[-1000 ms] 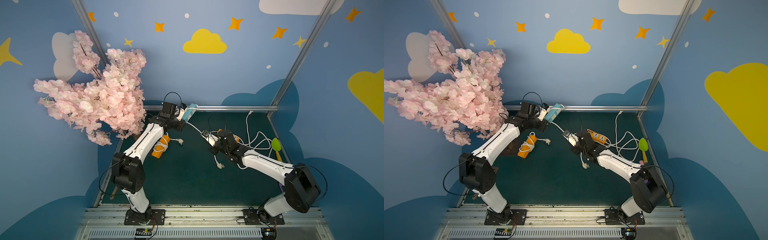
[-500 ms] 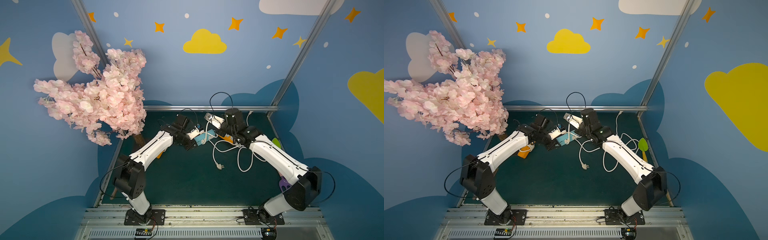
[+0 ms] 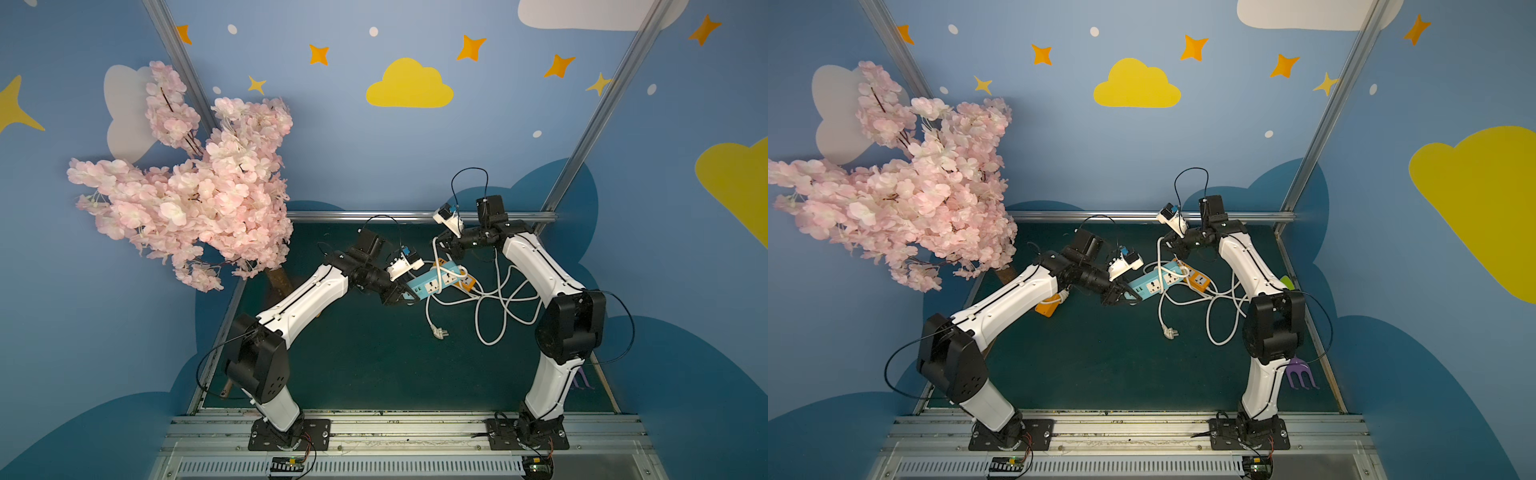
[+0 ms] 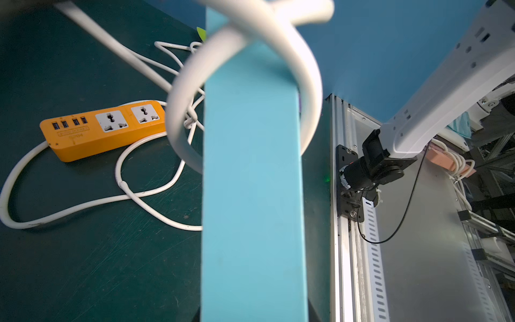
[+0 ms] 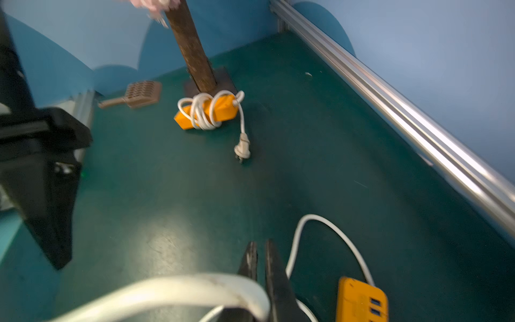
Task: Wrap the cord around the power strip
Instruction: Wrap the power cord around the power strip.
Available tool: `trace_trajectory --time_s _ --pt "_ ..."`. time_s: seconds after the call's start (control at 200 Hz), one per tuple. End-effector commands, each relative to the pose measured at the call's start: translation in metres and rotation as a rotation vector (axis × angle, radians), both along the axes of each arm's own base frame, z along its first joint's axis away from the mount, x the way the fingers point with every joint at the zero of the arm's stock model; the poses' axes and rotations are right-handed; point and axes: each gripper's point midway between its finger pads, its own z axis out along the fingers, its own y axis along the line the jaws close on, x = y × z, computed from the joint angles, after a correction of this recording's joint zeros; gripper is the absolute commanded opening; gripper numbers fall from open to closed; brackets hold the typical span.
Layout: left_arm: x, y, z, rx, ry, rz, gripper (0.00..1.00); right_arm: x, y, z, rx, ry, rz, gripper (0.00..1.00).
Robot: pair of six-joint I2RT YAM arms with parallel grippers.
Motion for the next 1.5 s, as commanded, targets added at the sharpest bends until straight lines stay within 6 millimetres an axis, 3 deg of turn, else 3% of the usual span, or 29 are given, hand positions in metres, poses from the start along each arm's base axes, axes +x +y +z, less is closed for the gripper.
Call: trace_trajectory --time_s 0.0,0.04,0.205,0.481,0.596,0.741,0.856,0.966,1.086,1.236,1.377,1.497 --pt "-0.055 -0.009 0.087 -0.288 -0.094 -0.212 0.02 0.036 -0.006 0.008 0.162 -0.02 -0.088 0.26" --pt "-0.05 -0.006 0.099 -0.319 -0.126 -0.183 0.03 0.039 -0.006 0.005 0.173 -0.02 -0.116 0.34" --pt "-0.031 0.011 0.145 -0.424 -0.219 -0.068 0.02 0.047 -0.016 -0.02 0.175 -0.006 -0.246 0.49" --pt "0.001 0.034 0.178 -0.473 -0.261 0.111 0.03 0.051 -0.034 -0.058 0.116 -0.011 -0.39 0.58" --pt "0.014 0.042 0.194 -0.482 -0.284 0.192 0.02 0.055 -0.039 -0.073 0.073 -0.011 -0.445 0.49" --pt "0.072 0.077 0.193 -0.424 -0.298 0.511 0.02 0.042 -0.036 -0.059 0.041 -0.047 -0.438 0.21" --pt "0.119 0.123 0.189 -0.436 -0.211 0.772 0.02 0.01 -0.017 -0.042 -0.015 -0.096 -0.34 0.07" --pt "0.141 0.134 0.19 -0.401 -0.218 0.846 0.03 -0.031 0.002 -0.045 -0.125 -0.139 -0.215 0.02" --pt "0.162 0.132 0.176 -0.251 -0.28 0.893 0.03 -0.063 0.008 -0.042 -0.24 -0.198 -0.142 0.0" --pt "0.18 0.113 0.115 0.115 -0.337 0.832 0.02 -0.074 0.007 0.012 -0.194 -0.31 -0.142 0.0" --pt "0.165 0.092 0.05 0.335 -0.255 0.669 0.03 -0.071 0.001 0.069 -0.161 -0.441 -0.194 0.0" --pt "0.146 0.089 0.015 0.422 -0.181 0.562 0.02 -0.069 -0.005 0.099 -0.161 -0.527 -0.219 0.0"
